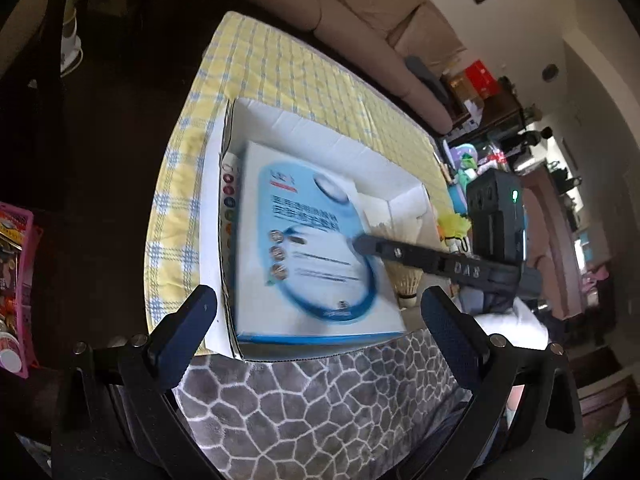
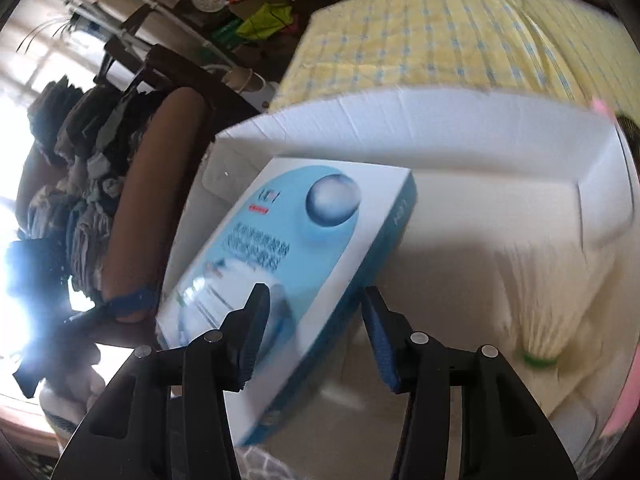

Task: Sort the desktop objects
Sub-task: 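Lower the skincare box into the white box and open the right gripper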

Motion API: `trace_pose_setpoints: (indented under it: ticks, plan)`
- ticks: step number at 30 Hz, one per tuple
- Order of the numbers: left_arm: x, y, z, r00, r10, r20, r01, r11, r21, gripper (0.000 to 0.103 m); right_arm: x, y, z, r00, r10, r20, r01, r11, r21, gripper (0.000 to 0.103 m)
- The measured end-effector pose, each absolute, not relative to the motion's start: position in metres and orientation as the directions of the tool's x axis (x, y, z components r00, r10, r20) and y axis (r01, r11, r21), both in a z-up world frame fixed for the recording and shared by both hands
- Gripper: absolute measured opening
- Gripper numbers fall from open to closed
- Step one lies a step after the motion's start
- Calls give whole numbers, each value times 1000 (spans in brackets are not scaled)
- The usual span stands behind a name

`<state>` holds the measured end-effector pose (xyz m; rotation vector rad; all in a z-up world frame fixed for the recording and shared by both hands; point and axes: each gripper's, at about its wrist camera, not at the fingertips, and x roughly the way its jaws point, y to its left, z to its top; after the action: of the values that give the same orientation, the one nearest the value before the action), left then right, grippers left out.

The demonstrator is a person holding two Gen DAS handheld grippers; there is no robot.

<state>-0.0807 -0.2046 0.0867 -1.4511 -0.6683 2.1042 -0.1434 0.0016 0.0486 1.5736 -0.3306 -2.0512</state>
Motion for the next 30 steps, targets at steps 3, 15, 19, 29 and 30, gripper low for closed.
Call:
trace_pose_setpoints:
  ticks: [3,15,19,29,30]
  plan:
    - [-78,-199,83,-295,645,-705,-134,-758,-638,102,-150,-9,51,-217,-508,-834,291,-849,441,50]
    - [-79,-194,83,-287,641,-712,-138,-763,-631,102,-147,-31,29,-264,-378,-887,393,-882,258,51]
    - [-79,-194,83,-287,643,-710,-138,-761,-634,102,-142,-30,38,-306,-399,-864,406,-876,260,52]
    - [-79,-192,82,-285,633,-719,-141,-770,-622,102,-139,-39,34,-319,-366,-874,465,-864,191,52]
    - [-80,-191,82,-283,632,-722,-141,-772,-620,102,-140,-38,36,-313,-371,-874,456,-866,204,52]
